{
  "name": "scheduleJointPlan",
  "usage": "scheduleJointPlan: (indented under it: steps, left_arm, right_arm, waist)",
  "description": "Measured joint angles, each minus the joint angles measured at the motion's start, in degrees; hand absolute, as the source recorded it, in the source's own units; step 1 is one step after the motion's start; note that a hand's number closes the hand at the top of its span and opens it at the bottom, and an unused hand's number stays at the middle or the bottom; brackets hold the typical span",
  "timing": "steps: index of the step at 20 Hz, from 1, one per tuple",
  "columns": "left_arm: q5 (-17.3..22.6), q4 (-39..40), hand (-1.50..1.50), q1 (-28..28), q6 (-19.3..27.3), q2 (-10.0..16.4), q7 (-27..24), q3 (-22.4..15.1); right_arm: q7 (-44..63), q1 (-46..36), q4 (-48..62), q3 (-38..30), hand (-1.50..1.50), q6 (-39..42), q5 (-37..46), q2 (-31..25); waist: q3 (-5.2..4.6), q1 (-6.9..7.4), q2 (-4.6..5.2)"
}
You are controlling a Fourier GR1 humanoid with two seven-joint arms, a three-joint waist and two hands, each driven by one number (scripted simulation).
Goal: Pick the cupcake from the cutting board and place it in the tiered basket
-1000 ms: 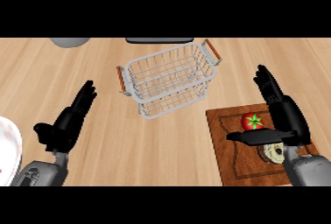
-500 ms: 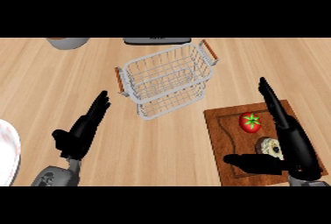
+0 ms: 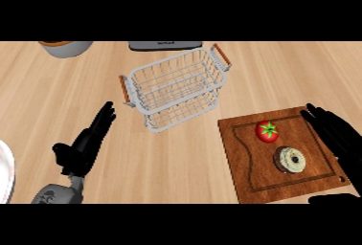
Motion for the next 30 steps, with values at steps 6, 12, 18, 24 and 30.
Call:
scheduleJointPlan:
  steps: [6,12,18,24,30]
  left_arm:
    - [-0.53,-0.14,0.00,-0.07,-0.56,-0.61,-0.61,-0.48]
    - [-1.45,0.99,0.00,-1.17,-1.41,-1.63,-0.83,-0.23]
    - [-2.10,0.52,0.00,-0.67,-1.64,-2.33,-1.01,-0.09]
    - [-2.52,1.36,0.00,-2.25,-2.45,-2.90,0.09,0.91]
    - [-3.75,-0.68,0.00,-1.76,-3.07,-3.81,1.75,1.62]
  right_arm:
    - [19.46,2.17,-14.12,3.90,-1.50,12.44,2.65,-4.85]
    - [33.90,-2.21,-14.93,11.95,-1.50,17.78,3.16,0.28]
    - [36.25,-3.02,-13.63,12.84,-1.50,15.91,6.04,0.60]
    - [37.59,-1.66,-11.25,15.48,-1.50,15.64,14.61,3.42]
    - [33.19,1.62,-6.43,15.07,-1.50,13.09,20.77,7.63]
  waist:
    - [0.26,1.35,0.37]
    - [0.50,2.62,0.74]
    - [0.60,2.67,0.73]
    - [0.62,2.92,0.86]
    - [0.66,3.06,0.91]
